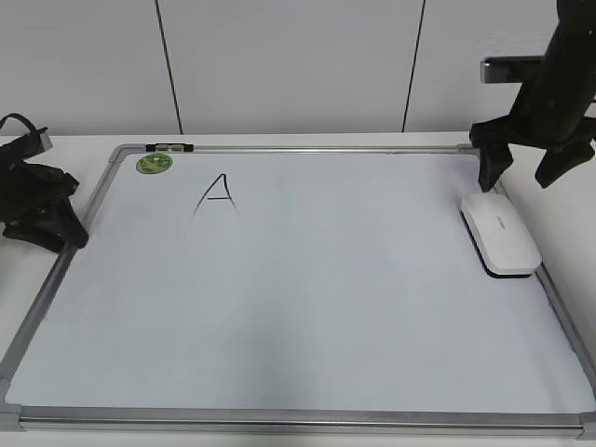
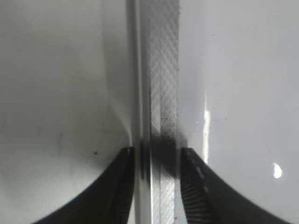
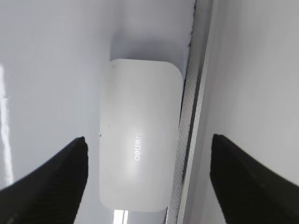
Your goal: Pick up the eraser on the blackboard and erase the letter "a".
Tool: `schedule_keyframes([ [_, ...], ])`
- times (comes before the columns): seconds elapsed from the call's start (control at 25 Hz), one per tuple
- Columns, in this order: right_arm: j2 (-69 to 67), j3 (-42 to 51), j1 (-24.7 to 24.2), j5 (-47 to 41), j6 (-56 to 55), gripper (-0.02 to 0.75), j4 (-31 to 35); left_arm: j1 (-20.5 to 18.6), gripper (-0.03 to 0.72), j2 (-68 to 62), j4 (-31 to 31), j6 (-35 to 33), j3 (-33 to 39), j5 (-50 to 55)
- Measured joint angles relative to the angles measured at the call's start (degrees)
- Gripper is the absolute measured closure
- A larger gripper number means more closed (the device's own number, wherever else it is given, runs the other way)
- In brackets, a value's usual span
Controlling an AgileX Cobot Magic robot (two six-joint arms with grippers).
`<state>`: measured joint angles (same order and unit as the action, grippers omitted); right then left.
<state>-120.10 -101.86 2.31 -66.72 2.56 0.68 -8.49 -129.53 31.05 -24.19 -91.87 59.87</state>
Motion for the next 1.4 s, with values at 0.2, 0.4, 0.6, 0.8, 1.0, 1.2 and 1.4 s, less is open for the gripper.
schedule_keyframes([
  [0.2, 0.0, -6.3, 0.0, -3.1, 1.1, 0.146, -0.1, 0.0, 0.26, 0.0, 0.4, 0.0, -4.3, 5.2],
  [0.4, 1.7, -8.7, 0.0, -3.4, 1.5, 0.149, 2.2, 0.0, 0.232, 0.8, -1.0, 4.4, -12.6, 8.5],
  [0.6, 8.7, -8.7, 0.0, -3.9, 1.7, 0.149, 3.3, 0.1, 0.23, 8.7, -4.9, 7.7, -14.6, 9.3],
  [0.8, 19.7, -8.6, 0.0, -4.5, 1.8, 0.149, 4.3, 0.6, 0.23, 18.7, -10.2, 11.1, -14.0, 10.2],
  [1.0, 31.9, -4.8, 0.0, -4.9, 1.8, 0.15, 4.3, 3.2, 0.229, 32.6, -14.1, 12.0, -10.5, 10.7],
  [1.2, 45.5, 4.5, 0.0, -5.3, 3.2, 0.15, 3.9, 5.4, 0.229, 47.8, -14.6, 12.1, -4.6, 11.5],
  [1.4, 58.8, 16.7, 0.0, -5.5, 3.5, 0.15, 2.6, 6.2, 0.23, 63.0, -14.7, 13.0, 7.5, 11.9],
])
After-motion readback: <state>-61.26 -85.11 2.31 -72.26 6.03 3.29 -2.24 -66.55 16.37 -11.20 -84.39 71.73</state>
